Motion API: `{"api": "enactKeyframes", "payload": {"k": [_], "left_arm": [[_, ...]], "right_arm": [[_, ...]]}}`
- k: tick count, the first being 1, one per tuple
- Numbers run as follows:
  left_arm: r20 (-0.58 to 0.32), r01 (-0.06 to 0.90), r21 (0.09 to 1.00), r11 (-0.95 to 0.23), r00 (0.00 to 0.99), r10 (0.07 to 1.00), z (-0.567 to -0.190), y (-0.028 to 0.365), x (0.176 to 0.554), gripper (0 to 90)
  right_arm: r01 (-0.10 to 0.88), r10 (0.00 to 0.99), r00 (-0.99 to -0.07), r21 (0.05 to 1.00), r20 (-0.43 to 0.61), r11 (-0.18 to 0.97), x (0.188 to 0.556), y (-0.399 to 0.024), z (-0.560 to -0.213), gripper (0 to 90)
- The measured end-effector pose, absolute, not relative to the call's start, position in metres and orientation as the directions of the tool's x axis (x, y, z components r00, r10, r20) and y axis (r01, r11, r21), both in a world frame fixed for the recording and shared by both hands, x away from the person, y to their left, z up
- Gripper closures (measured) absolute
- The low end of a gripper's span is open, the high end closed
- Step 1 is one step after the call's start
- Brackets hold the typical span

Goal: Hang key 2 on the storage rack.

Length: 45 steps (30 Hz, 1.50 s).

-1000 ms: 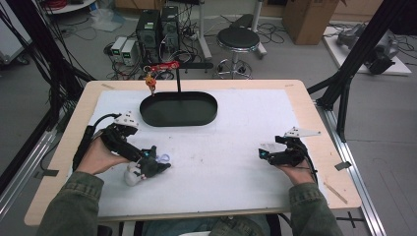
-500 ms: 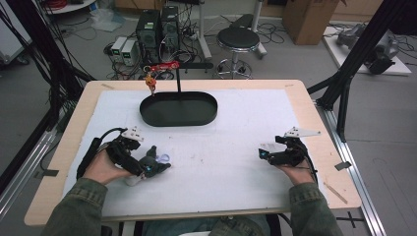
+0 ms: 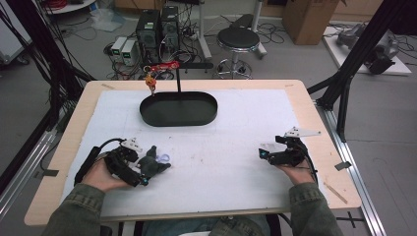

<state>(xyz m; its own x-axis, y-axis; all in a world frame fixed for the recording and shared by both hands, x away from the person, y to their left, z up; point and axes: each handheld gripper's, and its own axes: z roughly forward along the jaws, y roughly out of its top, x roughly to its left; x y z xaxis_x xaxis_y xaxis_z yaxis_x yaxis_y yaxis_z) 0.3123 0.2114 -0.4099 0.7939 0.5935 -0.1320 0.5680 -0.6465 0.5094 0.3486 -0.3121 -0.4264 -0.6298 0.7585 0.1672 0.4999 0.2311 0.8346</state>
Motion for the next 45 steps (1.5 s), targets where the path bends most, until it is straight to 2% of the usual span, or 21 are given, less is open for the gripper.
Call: {"api": "enactKeyframes", "payload": {"k": [4,7,8,10,11,30,45], "left_arm": [[-0.117,0.562,0.496,-0.662,0.798,0.591,-0.413,0.210,0.308,11.3],[-0.070,0.550,0.484,-0.681,0.800,0.596,-0.415,0.207,0.305,19.4],[-0.051,0.548,0.483,-0.683,0.797,0.602,-0.415,0.206,0.304,25.1],[-0.005,0.529,0.491,-0.692,0.796,0.605,-0.414,0.207,0.303,42.9],[-0.002,0.526,0.492,-0.694,0.797,0.604,-0.414,0.207,0.303,45.3],[-0.042,0.529,0.548,-0.648,0.791,0.611,-0.393,0.215,0.309,46.8],[0.024,0.513,0.624,-0.590,0.741,0.671,-0.357,0.225,0.328,46.7]], "right_arm": [[0.501,0.760,-0.628,0.834,0.166,0.232,0.349,-0.312,-0.426,0.4],[0.501,0.760,-0.628,0.834,0.166,0.232,0.349,-0.312,-0.426,0.4],[0.501,0.761,-0.627,0.834,0.166,0.232,0.349,-0.312,-0.426,0.4],[0.501,0.761,-0.628,0.834,0.166,0.232,0.349,-0.312,-0.426,0.4],[0.501,0.760,-0.628,0.834,0.166,0.232,0.348,-0.312,-0.426,0.4],[0.500,0.759,-0.630,0.834,0.164,0.234,0.348,-0.312,-0.426,0.4],[0.498,0.761,-0.628,0.835,0.163,0.232,0.348,-0.312,-0.426,0.4]]}}
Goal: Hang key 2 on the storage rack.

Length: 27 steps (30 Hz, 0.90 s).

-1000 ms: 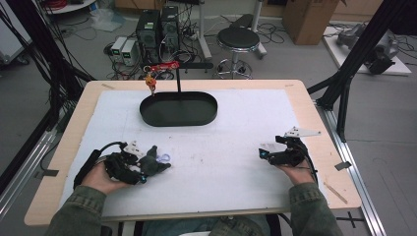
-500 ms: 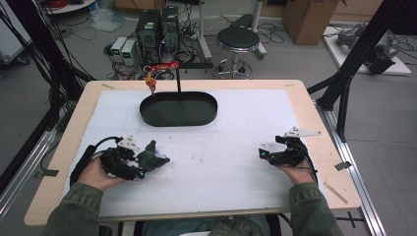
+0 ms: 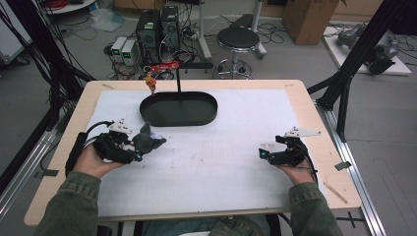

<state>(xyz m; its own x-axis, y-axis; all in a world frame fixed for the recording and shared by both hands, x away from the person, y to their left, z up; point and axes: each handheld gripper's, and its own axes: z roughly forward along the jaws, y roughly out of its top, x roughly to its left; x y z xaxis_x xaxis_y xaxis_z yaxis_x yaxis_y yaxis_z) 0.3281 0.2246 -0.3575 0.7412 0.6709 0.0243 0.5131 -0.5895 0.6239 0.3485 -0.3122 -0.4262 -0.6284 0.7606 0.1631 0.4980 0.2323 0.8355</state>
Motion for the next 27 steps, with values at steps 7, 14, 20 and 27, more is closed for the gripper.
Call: {"api": "enactKeyframes", "payload": {"k": [7,14,20,27], "left_arm": [[0.039,0.504,0.628,-0.593,0.741,0.670,-0.344,0.219,0.343,46.7],[0.064,0.474,0.655,-0.589,0.742,0.668,-0.320,0.213,0.359,46.7],[0.073,0.469,0.672,-0.573,0.729,0.681,-0.309,0.210,0.374,46.8],[0.085,0.455,0.701,-0.550,0.712,0.697,-0.293,0.207,0.392,46.8]], "right_arm": [[0.490,0.762,-0.628,0.841,0.158,0.229,0.348,-0.313,-0.425,0.4],[0.494,0.763,-0.626,0.839,0.161,0.229,0.348,-0.312,-0.425,0.4],[0.490,0.763,-0.627,0.841,0.158,0.229,0.348,-0.313,-0.426,0.4],[0.494,0.762,-0.627,0.839,0.162,0.229,0.348,-0.313,-0.426,0.4]]}}
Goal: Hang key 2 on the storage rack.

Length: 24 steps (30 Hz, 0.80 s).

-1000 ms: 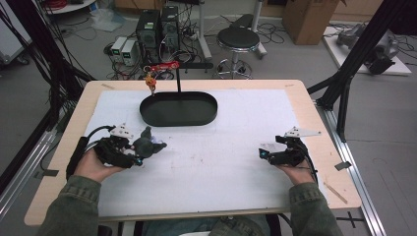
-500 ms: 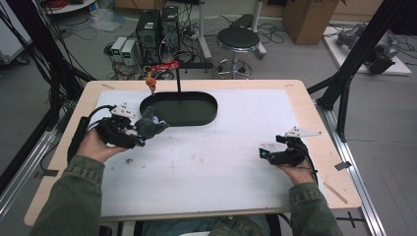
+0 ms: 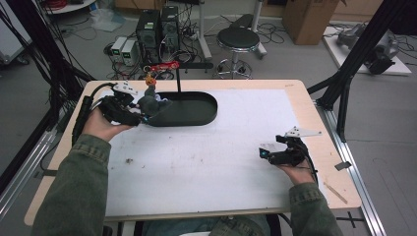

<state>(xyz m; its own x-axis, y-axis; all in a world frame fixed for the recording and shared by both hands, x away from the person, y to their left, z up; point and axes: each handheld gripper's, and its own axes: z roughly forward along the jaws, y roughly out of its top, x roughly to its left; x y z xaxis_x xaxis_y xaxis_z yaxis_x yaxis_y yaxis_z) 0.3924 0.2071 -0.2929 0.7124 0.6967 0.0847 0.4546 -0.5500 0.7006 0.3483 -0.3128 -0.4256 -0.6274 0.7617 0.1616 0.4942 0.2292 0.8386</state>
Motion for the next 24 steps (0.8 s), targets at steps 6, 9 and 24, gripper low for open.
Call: {"api": "enactKeyframes", "payload": {"k": [6,9,24], "left_arm": [[0.088,0.453,0.709,-0.540,0.703,0.706,-0.284,0.206,0.404,46.8],[0.092,0.439,0.733,-0.520,0.694,0.714,-0.280,0.206,0.407,46.8],[0.117,0.476,0.730,-0.490,0.620,0.776,-0.263,0.192,0.440,46.7]], "right_arm": [[0.495,0.763,-0.626,0.838,0.162,0.228,0.349,-0.313,-0.426,0.4],[0.492,0.763,-0.626,0.840,0.158,0.230,0.349,-0.313,-0.426,0.4],[0.494,0.762,-0.627,0.838,0.159,0.232,0.348,-0.312,-0.426,0.4]]}}
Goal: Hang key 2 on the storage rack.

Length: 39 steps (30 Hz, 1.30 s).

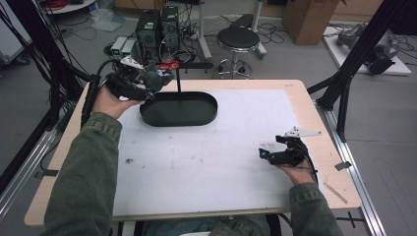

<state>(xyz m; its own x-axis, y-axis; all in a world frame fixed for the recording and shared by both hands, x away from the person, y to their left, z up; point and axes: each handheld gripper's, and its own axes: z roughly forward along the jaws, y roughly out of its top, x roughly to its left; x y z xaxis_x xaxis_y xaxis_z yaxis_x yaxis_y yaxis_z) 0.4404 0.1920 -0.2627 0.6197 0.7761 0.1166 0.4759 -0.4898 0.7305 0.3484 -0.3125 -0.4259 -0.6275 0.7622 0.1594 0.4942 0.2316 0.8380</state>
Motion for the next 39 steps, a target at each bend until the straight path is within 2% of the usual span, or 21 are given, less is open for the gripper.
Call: {"api": "enactKeyframes", "payload": {"k": [14,24,28,30,39], "left_arm": [[0.098,0.519,0.739,-0.429,0.547,0.831,-0.269,0.187,0.458,46.6],[0.136,0.563,0.696,-0.445,0.506,0.852,-0.280,0.175,0.468,46.5],[0.130,0.588,0.673,-0.448,0.503,0.855,-0.286,0.170,0.472,46.5],[0.153,0.593,0.649,-0.477,0.512,0.845,-0.290,0.165,0.473,46.5],[0.158,0.602,0.632,-0.487,0.516,0.842,-0.295,0.161,0.475,45.2]], "right_arm": [[0.498,0.757,-0.632,0.836,0.165,0.233,0.347,-0.313,-0.426,0.4],[0.493,0.754,-0.637,0.838,0.163,0.235,0.347,-0.313,-0.426,0.4],[0.495,0.753,-0.637,0.836,0.163,0.238,0.348,-0.313,-0.427,0.4],[0.492,0.754,-0.637,0.838,0.162,0.236,0.348,-0.313,-0.427,0.4],[0.498,0.755,-0.634,0.834,0.165,0.236,0.347,-0.314,-0.426,0.4]]}}
